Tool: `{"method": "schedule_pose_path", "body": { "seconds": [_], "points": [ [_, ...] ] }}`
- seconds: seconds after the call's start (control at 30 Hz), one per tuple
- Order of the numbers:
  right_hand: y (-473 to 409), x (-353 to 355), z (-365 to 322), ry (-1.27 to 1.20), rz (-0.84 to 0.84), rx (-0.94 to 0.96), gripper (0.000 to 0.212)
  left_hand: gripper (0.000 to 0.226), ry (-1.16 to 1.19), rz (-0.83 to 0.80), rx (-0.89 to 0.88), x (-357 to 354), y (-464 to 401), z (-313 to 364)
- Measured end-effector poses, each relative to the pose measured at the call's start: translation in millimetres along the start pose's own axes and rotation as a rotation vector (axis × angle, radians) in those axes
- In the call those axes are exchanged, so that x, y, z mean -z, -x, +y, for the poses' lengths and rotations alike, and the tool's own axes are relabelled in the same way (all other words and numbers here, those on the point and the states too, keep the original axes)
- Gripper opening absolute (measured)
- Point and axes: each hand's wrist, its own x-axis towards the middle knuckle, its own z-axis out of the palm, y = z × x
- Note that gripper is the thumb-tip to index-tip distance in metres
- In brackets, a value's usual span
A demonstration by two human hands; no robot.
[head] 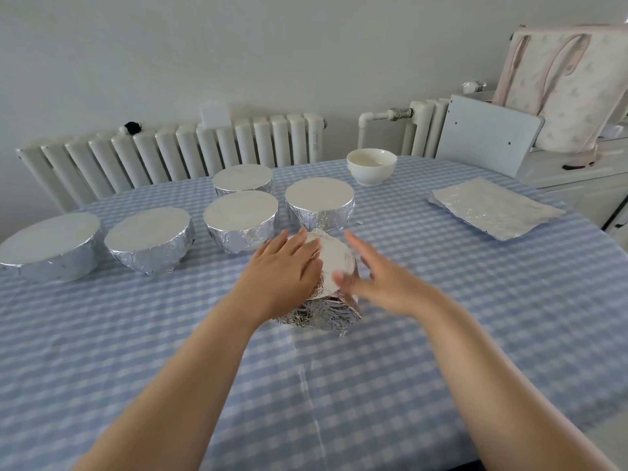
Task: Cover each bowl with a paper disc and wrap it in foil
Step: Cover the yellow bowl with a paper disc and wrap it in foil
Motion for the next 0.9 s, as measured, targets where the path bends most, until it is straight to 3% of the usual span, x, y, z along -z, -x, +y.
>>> {"method": "schedule_pose_path", "body": {
  "seconds": [0.1,0.17,0.37,0.57,0.63,0.73,0.9],
  "points": [
    [-8.5,1.4,-2.3,-0.032,0.405,0.046,0.047,0.059,-0.01,0.006,0.005,-1.8,0.2,-0.2],
    [-12.4,-7.6,-6.8,0.047,0.473,0.047,0.031,0.064,-0.008,-0.006,0.007,-1.2,1.5,-0.1],
    [-11.4,-23.1,-7.1,0.065,0.549,-0.008,0.031,0.054,-0.018,-0.005,0.018,-0.8,1.2,0.5],
    [-17.2,-23.2,2.4,-0.256,0.533,-0.035,0.027,0.049,-0.002,0.003,0.016,-1.1,2.1,-0.2],
    [-16.1,-24.7,4.9,-0.372,0.504,-0.048,0.034,0.049,0.004,0.007,0.016,-0.9,2.6,-0.9],
    [-16.9,-28.0,7.6,-0.444,0.495,-0.067,0.046,0.058,0.011,0.004,0.016,-0.3,2.6,-0.2],
    [-20.9,-31.4,13.3,-0.475,0.495,-0.1,0.042,0.068,0.027,0.014,0.033,-1.5,2.9,1.1]
  ]
}}
